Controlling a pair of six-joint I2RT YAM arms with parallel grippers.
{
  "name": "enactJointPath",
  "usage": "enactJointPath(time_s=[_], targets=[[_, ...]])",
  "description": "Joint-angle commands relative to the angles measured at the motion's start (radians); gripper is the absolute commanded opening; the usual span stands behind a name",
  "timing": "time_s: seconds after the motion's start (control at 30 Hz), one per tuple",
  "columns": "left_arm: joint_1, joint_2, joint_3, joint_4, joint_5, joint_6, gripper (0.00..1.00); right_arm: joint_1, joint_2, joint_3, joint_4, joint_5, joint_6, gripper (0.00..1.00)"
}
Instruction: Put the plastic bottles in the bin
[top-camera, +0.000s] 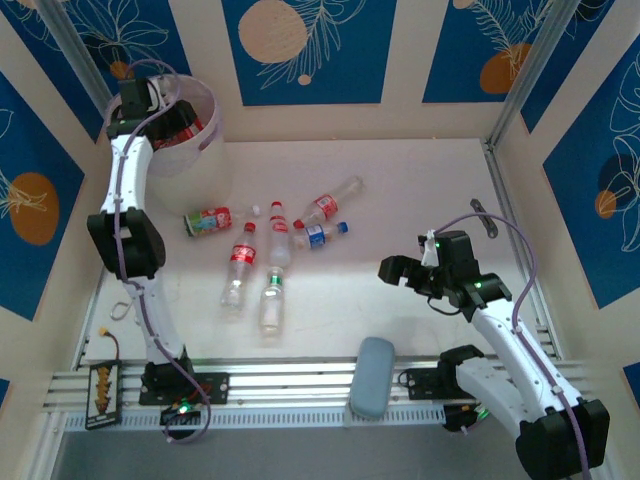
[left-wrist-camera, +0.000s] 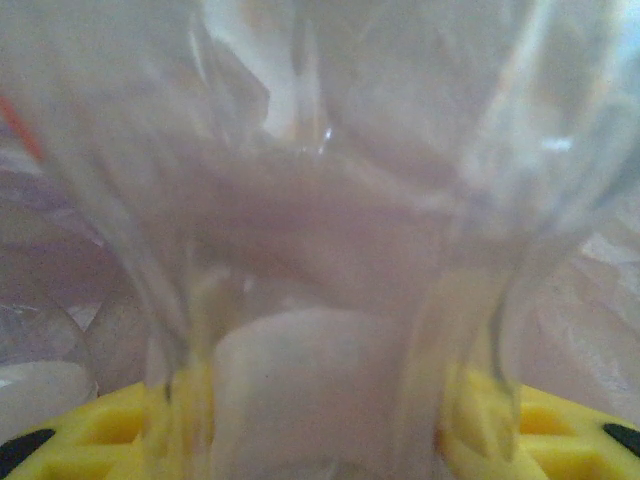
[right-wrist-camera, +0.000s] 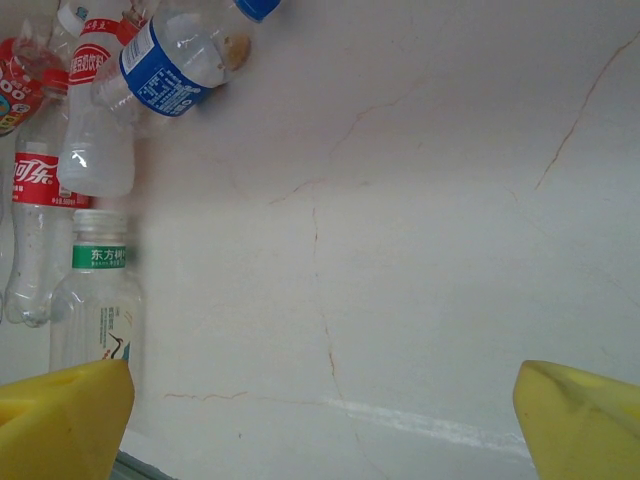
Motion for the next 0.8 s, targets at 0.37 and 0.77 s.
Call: enactJointPath(time_s=[0.37, 0.77], targets=[[-0.003, -0.041, -0.006, -0.008, 0.033, 0.082, 0.84, 0.009, -0.005, 0.004, -0.002, -0.001, 0.006, 0.98], [0.052, -0.105, 0.053, -0.013, 0.024, 0.102, 1.0, 0.014, -0.006, 0.014, -0.019, 0.012, 0.005, 0.97]])
